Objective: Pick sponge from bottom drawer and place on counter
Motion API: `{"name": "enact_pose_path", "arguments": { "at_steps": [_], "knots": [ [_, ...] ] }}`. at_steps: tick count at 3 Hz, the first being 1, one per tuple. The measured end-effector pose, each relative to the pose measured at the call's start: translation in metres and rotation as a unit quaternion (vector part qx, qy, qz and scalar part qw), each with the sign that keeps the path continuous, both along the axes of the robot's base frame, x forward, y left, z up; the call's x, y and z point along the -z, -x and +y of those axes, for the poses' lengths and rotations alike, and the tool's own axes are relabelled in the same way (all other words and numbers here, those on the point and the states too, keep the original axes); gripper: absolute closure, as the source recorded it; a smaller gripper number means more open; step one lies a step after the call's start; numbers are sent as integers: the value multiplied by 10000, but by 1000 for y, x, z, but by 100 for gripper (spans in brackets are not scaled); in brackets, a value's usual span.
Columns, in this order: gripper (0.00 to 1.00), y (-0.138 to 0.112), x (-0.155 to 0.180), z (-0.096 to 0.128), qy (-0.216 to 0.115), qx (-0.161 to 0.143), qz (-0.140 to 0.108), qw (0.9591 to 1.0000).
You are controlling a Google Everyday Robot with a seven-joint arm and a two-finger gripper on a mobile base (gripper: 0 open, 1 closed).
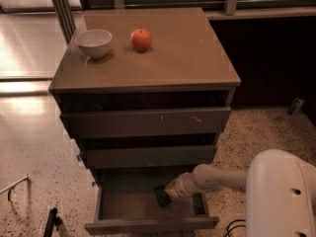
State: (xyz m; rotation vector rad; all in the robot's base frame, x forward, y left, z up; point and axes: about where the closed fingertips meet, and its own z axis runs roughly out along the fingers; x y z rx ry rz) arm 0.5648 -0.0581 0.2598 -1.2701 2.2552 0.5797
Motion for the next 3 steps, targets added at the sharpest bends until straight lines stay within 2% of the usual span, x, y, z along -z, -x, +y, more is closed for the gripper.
{"name": "enact_pose_path", "arguments": {
  "at_steps": [1, 3],
  "knots": [
    [100, 0, 0, 0, 0, -1, 0, 10000],
    [58, 5, 57, 4, 113, -259, 78, 9996]
  ]
}}
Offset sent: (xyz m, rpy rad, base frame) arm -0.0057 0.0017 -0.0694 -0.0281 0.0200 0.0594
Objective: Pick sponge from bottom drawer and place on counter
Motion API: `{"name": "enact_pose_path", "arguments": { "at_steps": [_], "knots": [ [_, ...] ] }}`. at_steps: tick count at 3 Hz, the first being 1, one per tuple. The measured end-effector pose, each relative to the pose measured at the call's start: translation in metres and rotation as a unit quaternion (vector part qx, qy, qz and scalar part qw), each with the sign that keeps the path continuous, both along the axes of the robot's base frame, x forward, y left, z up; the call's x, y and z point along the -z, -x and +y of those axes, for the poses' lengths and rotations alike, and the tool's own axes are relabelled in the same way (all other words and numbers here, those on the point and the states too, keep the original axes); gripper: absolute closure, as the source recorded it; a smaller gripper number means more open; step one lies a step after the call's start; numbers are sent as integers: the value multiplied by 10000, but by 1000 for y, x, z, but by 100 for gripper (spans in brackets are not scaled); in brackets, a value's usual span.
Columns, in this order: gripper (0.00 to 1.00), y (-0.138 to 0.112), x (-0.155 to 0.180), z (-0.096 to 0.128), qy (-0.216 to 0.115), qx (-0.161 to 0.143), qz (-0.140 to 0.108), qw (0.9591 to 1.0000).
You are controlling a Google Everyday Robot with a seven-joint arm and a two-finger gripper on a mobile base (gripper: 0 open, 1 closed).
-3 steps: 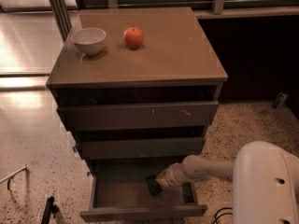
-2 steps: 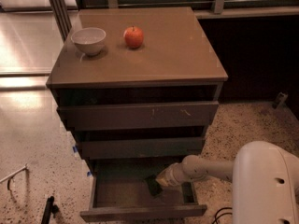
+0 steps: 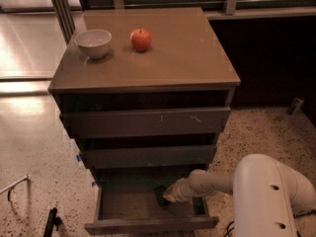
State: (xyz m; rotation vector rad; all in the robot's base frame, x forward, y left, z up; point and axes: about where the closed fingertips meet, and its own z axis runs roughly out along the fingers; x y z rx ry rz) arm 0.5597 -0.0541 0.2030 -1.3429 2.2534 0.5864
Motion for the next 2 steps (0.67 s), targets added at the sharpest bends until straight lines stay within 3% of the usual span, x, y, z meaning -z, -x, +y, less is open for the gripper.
{"name": "enact_pose_path", "arguments": {
  "at_steps": [2],
  "knots": [
    [14, 0, 31, 4, 25, -205, 44, 9998]
  ]
}}
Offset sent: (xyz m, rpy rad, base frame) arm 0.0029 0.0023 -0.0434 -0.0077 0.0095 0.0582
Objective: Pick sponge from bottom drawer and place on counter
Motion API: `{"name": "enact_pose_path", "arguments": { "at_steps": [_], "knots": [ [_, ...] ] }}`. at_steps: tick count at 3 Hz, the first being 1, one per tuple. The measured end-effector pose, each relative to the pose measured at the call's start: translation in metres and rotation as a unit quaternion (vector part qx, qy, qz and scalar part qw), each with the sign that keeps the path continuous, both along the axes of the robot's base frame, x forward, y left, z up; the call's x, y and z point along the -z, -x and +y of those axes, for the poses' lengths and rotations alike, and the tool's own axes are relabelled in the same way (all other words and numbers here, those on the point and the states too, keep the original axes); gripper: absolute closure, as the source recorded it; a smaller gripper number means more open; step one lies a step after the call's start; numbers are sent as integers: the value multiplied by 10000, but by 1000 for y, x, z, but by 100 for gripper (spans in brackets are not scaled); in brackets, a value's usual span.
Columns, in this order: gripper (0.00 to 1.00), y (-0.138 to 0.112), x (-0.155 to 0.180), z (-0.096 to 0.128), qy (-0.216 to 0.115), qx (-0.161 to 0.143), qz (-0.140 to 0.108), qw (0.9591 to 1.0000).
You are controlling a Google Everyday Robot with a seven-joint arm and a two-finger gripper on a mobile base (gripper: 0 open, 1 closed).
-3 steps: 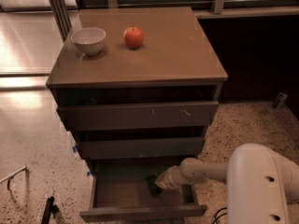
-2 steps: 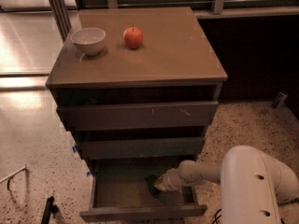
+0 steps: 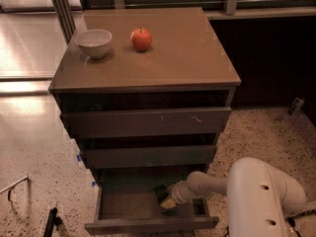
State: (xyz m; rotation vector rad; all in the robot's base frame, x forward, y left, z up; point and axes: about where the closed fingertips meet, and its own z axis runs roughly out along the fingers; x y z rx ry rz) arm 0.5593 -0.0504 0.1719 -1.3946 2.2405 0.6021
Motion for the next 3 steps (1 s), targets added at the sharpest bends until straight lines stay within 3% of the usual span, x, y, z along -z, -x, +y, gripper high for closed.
{"name": "enact_pose_path", "arguments": {
  "at_steps": [3],
  "knots": [
    [12, -10, 38, 10, -307, -67, -45, 9995]
  ]
}}
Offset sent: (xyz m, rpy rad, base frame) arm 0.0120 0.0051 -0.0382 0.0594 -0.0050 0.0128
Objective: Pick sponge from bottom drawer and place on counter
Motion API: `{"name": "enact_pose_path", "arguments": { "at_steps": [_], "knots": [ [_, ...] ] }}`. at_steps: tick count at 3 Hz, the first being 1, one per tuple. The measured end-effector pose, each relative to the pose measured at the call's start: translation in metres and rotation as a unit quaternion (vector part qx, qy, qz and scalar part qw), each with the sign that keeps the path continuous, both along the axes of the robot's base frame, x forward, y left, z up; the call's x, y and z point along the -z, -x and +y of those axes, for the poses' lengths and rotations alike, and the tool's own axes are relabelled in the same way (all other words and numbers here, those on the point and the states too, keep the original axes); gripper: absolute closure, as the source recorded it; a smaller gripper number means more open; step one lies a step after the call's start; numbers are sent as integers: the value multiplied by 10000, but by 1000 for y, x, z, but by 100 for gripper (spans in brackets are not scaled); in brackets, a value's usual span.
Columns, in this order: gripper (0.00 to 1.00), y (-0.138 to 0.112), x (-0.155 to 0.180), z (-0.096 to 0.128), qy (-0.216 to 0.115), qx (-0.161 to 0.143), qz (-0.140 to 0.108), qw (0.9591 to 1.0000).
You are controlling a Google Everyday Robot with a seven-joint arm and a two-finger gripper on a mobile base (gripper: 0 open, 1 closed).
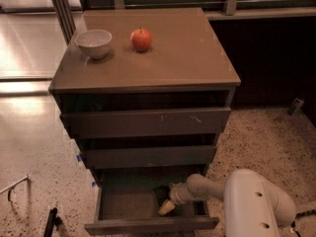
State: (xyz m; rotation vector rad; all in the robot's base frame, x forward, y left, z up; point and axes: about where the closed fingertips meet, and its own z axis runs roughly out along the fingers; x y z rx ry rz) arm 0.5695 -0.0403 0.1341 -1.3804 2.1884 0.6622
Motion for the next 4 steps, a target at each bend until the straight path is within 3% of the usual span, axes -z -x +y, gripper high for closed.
{"name": "enact_pose_path", "arguments": {
  "at_steps": [1, 2, 3, 4],
  "knots": [
    [12, -12, 14, 6, -159, 24, -121, 9998],
    [19, -20, 25, 12, -268, 15, -215, 9994],
    [36, -21, 25, 12, -272, 17, -226, 9994],
    [59, -21, 25, 12, -272, 17, -226, 9994]
  ]
}}
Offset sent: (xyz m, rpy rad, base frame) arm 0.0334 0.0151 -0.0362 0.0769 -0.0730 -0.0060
